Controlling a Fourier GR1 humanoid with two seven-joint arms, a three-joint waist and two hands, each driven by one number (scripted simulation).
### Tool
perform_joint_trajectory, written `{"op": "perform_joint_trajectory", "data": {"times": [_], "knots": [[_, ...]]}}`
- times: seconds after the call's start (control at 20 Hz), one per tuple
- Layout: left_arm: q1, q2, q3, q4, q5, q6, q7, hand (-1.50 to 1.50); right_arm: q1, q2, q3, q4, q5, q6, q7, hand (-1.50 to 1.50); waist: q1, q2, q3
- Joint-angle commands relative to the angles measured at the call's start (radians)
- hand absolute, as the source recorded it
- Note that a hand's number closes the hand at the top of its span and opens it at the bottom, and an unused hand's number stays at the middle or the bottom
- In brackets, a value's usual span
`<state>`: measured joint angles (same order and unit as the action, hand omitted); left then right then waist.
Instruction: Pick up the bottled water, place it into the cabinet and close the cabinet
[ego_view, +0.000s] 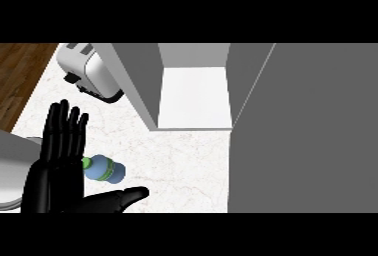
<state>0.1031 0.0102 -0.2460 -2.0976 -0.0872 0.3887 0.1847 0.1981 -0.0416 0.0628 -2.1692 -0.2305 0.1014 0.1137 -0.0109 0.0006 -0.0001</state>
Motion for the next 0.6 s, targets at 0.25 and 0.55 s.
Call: {"op": "perform_joint_trajectory", "data": {"times": [0.25, 0.55], "knots": [[0.188, -0.010, -0.306, -0.090, -0.118, 0.273, 0.022, -1.50, 0.223, -0.034, -0.015, -0.188, -0.162, 0.067, 0.094, -1.50, 0.005, -0.004, 0.001], [0.333, 0.036, -0.303, -0.103, -0.022, 0.220, -0.105, -1.50, 0.287, 0.040, 0.091, -0.103, -0.074, 0.099, -0.035, -1.50, 0.010, -0.004, 0.000]]}}
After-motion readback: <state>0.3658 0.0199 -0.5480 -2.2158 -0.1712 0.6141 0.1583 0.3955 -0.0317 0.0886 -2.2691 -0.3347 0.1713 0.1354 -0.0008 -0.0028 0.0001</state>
